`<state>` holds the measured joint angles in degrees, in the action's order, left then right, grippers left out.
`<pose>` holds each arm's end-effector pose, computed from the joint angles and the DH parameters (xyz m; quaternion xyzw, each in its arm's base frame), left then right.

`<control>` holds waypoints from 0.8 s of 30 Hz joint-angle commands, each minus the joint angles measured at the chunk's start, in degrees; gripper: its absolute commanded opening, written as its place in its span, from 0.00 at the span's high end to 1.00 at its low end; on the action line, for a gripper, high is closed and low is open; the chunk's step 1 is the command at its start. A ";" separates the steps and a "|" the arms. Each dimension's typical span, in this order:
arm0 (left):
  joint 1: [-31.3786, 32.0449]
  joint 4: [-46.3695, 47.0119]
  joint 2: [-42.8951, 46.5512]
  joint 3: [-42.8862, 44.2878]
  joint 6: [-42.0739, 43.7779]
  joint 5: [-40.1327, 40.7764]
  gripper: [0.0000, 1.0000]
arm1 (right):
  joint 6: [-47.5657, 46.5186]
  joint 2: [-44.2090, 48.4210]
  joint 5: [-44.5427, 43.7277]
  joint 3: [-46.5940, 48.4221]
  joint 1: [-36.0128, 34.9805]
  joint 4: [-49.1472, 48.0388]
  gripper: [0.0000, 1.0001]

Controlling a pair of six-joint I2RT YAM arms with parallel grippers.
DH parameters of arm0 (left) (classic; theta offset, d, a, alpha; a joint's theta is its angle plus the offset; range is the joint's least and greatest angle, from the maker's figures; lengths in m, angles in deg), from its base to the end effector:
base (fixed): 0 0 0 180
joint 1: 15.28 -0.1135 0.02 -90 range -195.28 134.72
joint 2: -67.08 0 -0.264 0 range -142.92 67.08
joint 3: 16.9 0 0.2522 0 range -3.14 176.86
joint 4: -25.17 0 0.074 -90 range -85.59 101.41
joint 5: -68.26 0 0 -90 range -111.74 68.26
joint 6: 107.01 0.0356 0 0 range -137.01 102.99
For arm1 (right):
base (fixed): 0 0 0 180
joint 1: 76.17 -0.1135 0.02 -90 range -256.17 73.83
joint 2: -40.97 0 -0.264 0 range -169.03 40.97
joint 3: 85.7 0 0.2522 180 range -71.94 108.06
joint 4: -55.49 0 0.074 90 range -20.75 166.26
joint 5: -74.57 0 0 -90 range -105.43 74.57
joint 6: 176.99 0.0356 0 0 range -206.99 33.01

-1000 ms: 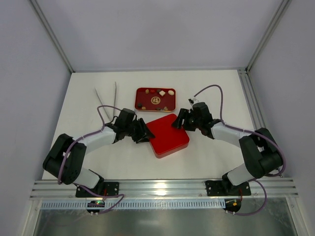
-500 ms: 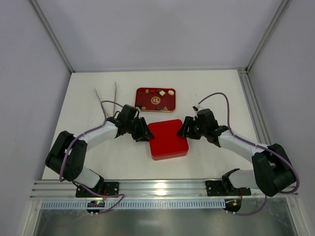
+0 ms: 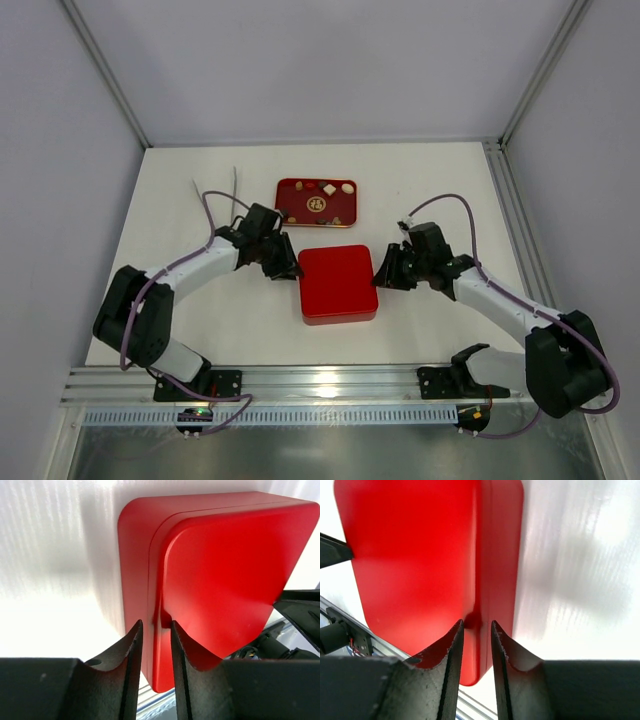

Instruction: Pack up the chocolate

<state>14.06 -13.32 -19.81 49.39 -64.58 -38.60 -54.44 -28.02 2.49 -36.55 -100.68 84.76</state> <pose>0.2541 -0.1547 0.1957 -0.1125 0.9476 -0.2746 0.1186 0.2076 0.1067 0.1928 0.0106 0.9271 0.2930 0.2334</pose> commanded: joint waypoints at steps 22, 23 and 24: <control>-0.43 -18.95 21.05 20.85 16.63 13.96 0.16 | -5.13 9.83 -4.11 22.69 7.29 8.04 0.00; -0.43 -18.95 22.11 20.94 16.98 14.48 0.15 | -5.31 10.10 -4.63 23.83 7.29 8.48 0.00; -0.43 -19.21 23.07 21.03 17.25 15.01 0.15 | -5.48 10.45 -5.16 24.19 7.29 8.75 0.00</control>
<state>13.89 -30.41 0.25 68.80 -50.57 -26.77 -58.46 -19.43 0.19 -15.93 -93.57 92.30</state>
